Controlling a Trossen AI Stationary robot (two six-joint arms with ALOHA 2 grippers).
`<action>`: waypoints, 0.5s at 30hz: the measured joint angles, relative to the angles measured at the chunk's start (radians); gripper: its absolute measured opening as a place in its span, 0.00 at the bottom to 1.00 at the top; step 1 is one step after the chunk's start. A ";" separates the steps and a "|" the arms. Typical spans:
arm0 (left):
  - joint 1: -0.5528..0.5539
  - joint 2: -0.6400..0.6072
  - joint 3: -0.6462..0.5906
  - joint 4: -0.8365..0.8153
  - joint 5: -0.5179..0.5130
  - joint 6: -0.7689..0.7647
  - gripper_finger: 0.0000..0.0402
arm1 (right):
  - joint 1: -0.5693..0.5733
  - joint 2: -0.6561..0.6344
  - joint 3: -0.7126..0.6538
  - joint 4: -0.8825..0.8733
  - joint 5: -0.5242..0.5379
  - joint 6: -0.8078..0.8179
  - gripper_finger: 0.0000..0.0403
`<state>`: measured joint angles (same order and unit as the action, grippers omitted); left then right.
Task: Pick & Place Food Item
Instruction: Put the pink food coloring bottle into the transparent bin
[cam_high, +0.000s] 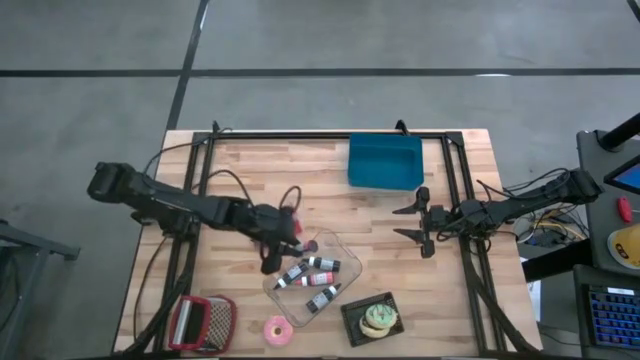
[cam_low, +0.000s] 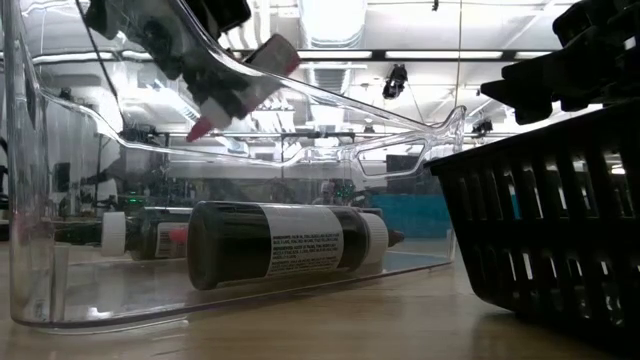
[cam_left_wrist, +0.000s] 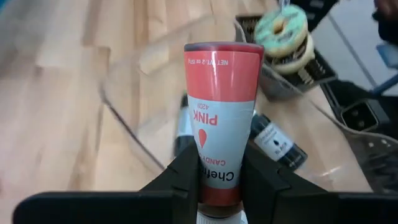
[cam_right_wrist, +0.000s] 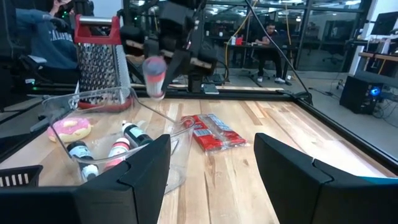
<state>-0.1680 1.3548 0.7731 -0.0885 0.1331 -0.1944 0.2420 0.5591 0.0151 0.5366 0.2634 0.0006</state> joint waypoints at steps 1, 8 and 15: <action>-0.004 0.018 0.010 -0.009 0.004 -0.001 0.21 | 0.000 0.000 0.000 0.000 0.000 0.000 0.56; -0.036 0.114 0.117 -0.096 0.037 0.009 0.21 | 0.000 0.000 0.000 0.000 0.001 0.000 0.56; -0.073 0.209 0.243 -0.246 0.045 0.047 0.21 | 0.000 0.000 0.000 -0.001 0.001 0.000 0.56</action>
<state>-0.2409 1.5638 1.0161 -0.3343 0.1785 -0.1474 0.2420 0.5591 0.0151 0.5358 0.2642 0.0002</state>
